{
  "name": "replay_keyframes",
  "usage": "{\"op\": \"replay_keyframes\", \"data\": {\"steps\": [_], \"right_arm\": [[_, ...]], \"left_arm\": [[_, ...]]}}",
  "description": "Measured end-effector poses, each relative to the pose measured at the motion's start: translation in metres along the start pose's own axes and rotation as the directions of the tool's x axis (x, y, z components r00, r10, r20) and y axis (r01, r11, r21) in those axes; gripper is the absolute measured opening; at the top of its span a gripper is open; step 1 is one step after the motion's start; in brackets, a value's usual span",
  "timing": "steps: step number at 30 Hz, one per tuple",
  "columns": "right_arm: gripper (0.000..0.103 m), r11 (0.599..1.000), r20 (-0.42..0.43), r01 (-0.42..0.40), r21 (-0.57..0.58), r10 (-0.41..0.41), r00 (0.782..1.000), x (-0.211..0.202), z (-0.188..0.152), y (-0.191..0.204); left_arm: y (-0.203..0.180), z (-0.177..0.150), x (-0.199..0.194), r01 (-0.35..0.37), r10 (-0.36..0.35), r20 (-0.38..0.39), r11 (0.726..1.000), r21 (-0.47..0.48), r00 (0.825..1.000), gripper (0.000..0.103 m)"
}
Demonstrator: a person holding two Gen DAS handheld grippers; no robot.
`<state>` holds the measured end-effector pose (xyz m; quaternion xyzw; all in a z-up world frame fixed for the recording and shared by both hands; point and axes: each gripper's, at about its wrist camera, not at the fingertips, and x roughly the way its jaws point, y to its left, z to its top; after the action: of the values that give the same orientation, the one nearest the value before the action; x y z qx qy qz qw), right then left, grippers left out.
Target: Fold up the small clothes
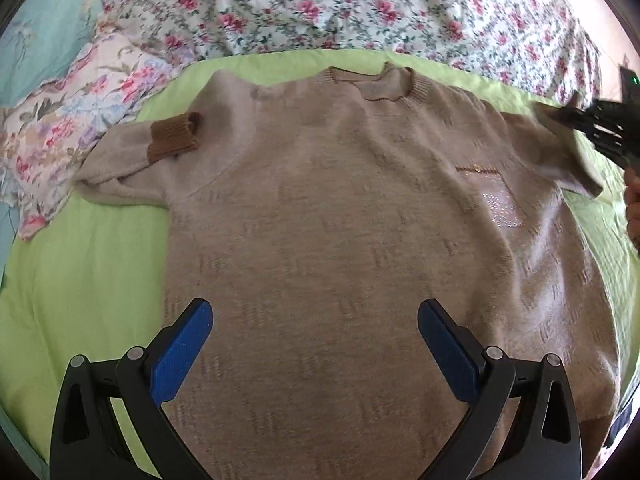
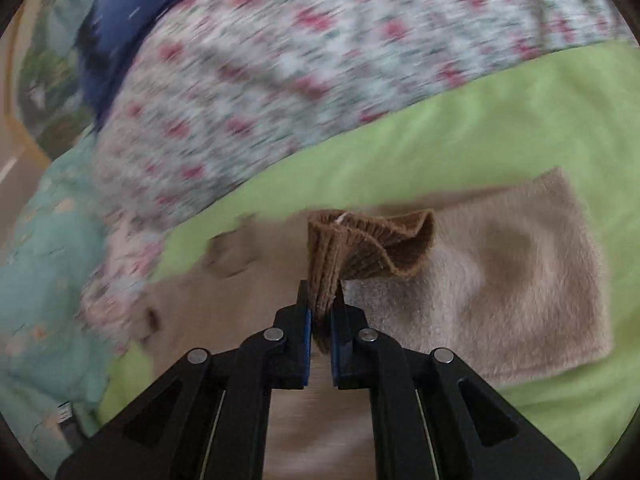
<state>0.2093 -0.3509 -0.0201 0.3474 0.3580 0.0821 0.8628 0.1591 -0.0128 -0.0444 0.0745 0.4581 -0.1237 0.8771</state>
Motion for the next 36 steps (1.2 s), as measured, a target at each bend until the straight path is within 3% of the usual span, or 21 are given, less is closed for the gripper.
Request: {"op": "replay_keyframes", "data": {"steps": [6,12,15,16,17,19,23,28,29,30,31,32,33,36], "right_arm": [[0.008,0.988,-0.169,-0.136,-0.076,0.122,0.978,0.095,-0.037,0.099],[0.008,0.981,-0.285,-0.175,-0.078,0.146,0.947,0.169,-0.068,0.144],[0.016,0.982,-0.328,-0.187,-0.03,0.167,0.93,0.192,-0.077,0.143],[0.026,0.982,-0.338,-0.189,-0.017,0.172,0.925,0.195,-0.078,0.141],[0.042,0.98,-0.34,-0.199,-0.004,0.186,0.922,0.196,-0.077,0.14],[0.053,0.976,-0.32,-0.219,0.014,0.212,0.923,0.184,-0.077,0.135],[0.053,0.973,-0.211,-0.226,0.041,0.23,0.95,0.13,-0.068,0.113],[0.054,0.984,-0.057,-0.17,0.061,0.173,0.983,0.049,-0.065,0.071],[0.055,0.988,-0.03,-0.139,0.068,0.142,0.989,0.035,-0.064,0.061],[0.055,0.991,0.0,-0.107,0.079,0.107,0.994,0.021,-0.064,0.049],[0.055,0.992,0.027,-0.082,0.092,0.08,0.996,0.009,-0.063,0.038],[0.055,0.992,0.06,-0.054,0.111,0.048,0.997,-0.004,-0.062,0.026],[0.055,0.99,0.098,-0.016,0.138,0.002,0.995,-0.018,-0.061,0.012],[0.055,0.976,0.163,0.101,0.194,-0.134,0.977,-0.045,-0.053,-0.026]], "left_arm": [[0.033,0.0,0.0,0.045,-0.044,0.018,0.995,-0.092,0.999,0.103],[0.053,0.005,0.014,0.061,-0.06,0.011,0.99,-0.123,0.998,0.103],[0.056,0.016,0.024,0.104,-0.102,0.024,0.986,-0.128,0.995,0.103],[0.057,0.022,0.032,0.129,-0.126,0.027,0.983,-0.131,0.992,0.103],[0.057,0.027,0.038,0.149,-0.147,0.025,0.979,-0.137,0.989,0.103],[0.057,0.04,0.054,0.194,-0.194,0.012,0.968,-0.157,0.981,0.103],[0.05,0.071,0.09,0.259,-0.262,0.0,0.952,-0.166,0.965,0.103],[0.042,0.107,0.117,0.264,-0.264,0.022,0.95,-0.169,0.964,0.101],[0.042,0.111,0.119,0.259,-0.258,0.029,0.95,-0.176,0.966,0.097],[0.041,0.114,0.12,0.256,-0.253,0.04,0.951,-0.175,0.967,0.076],[0.041,0.116,0.121,0.248,-0.243,0.048,0.954,-0.169,0.969,0.037],[0.043,0.118,0.123,0.25,-0.247,0.042,0.954,-0.166,0.968,0.013],[0.047,0.118,0.121,0.271,-0.268,0.042,0.946,-0.176,0.962,0.006],[0.065,0.112,0.095,0.242,-0.216,0.145,0.951,-0.194,0.965,0.006]]}}
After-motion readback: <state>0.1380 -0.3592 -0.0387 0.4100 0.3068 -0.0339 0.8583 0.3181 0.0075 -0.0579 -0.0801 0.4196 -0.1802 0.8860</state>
